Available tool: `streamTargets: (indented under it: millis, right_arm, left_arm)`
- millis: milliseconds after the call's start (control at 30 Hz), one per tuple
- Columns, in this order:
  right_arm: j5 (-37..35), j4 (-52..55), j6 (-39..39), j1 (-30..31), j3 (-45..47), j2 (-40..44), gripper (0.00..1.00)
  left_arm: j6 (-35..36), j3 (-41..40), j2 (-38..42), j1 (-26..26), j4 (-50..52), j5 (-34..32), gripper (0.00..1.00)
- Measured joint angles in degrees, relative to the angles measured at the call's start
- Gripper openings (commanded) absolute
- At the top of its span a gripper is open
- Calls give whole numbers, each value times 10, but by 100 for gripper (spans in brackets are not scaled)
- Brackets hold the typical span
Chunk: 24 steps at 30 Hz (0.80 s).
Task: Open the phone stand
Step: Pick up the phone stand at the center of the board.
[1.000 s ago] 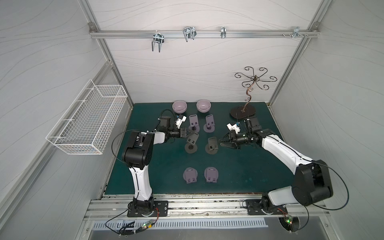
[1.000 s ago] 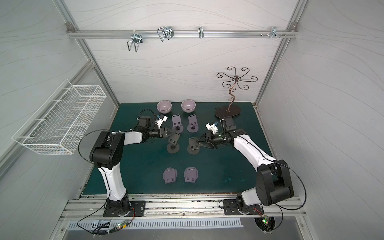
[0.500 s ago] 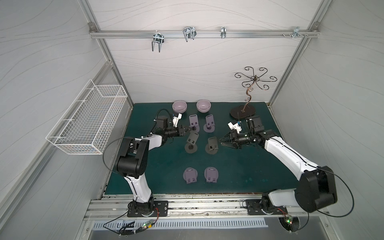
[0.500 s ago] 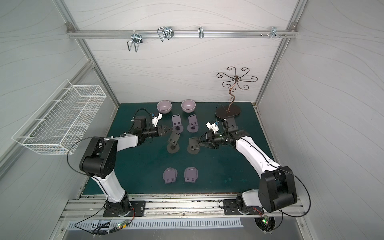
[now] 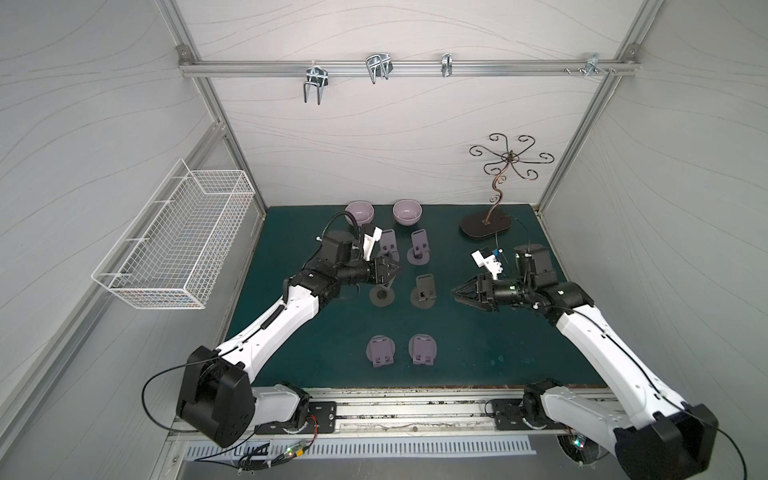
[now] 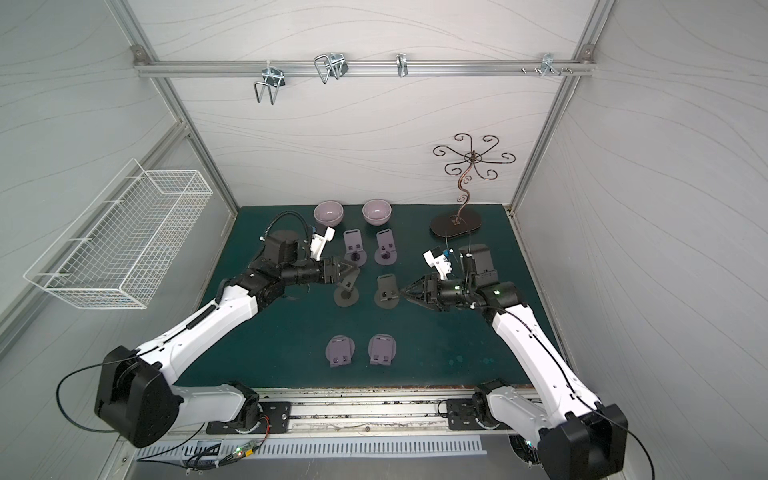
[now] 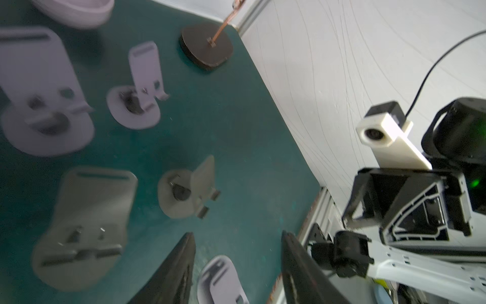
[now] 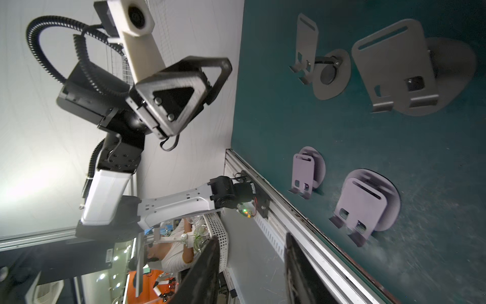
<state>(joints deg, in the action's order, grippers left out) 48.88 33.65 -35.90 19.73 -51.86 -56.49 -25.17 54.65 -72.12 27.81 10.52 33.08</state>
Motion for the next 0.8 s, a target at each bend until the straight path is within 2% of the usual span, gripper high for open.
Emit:
streamTargets:
  millis: [167, 367, 500, 700, 733, 800]
  right_arm:
    - [-46, 32, 12, -1, 34, 92, 48]
    - [-75, 36, -2, -1, 131, 136, 49]
    - [-96, 49, -8, 0, 178, 156, 49]
    - [-115, 54, -7, 14, 183, 165, 51]
    - [-119, 54, -7, 17, 183, 164, 53]
    - [-124, 54, -8, 22, 183, 161, 65]
  left_arm:
    - [-31, -63, 39, 81, 67, -11, 58]
    - [-59, -96, -9, 159, 85, -29, 57]
    - [-72, -122, -46, 170, 63, -31, 57]
    - [-79, -130, -122, 170, 14, -31, 58]
    - [-79, -130, -134, 170, 4, -30, 58]
    - [-80, -130, -155, 170, -14, -27, 58]
